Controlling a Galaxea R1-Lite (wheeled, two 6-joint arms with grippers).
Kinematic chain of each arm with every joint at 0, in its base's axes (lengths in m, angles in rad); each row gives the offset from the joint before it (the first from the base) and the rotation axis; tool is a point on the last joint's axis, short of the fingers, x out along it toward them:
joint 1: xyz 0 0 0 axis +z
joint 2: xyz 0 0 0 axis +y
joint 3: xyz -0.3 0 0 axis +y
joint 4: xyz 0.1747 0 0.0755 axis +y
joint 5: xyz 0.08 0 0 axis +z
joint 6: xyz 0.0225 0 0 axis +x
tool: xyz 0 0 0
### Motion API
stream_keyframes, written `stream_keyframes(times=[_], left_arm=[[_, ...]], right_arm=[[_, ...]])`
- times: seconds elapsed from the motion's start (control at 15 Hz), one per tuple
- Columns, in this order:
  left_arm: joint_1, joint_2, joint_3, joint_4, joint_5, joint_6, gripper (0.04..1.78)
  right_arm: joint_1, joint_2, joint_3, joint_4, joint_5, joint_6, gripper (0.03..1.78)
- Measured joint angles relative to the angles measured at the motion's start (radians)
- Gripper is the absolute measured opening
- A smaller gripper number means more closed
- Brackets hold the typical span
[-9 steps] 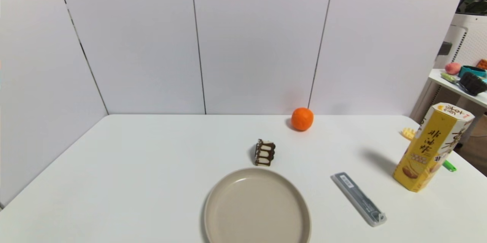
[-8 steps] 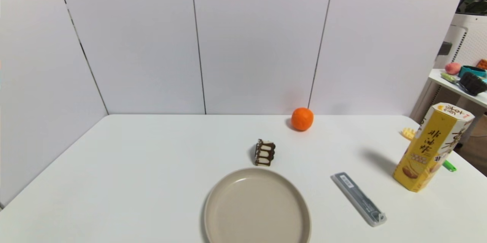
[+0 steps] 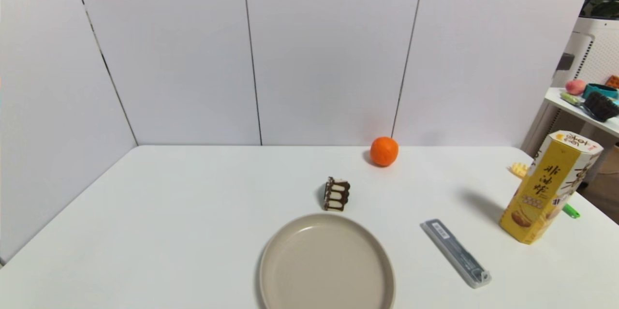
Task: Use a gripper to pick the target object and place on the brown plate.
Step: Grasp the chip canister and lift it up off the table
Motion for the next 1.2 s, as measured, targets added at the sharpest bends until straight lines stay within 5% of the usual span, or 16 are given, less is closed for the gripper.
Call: stream_keyframes(times=[0.47,0.67,1.07,1.2], left_arm=[[0.0,0.0,0.0,0.0,0.0,0.0,1.69],[0.0,0.0,0.0,0.0,0.0,0.0,1.69],[0.0,0.0,0.0,0.0,0.0,0.0,1.69],[0.0,0.0,0.0,0.0,0.0,0.0,1.69]], right_arm=[[-0.06,0.532,-0.305,0.006,-0.122,0.086,1.69],[-0.089,0.672,-0.357,0.0,-0.132,0.085,1.69],[-0.156,0.829,-0.388,-0.007,-0.118,-0.087,1.69],[-0.161,0.868,-0.399,-0.008,-0.106,-0.101,1.69]])
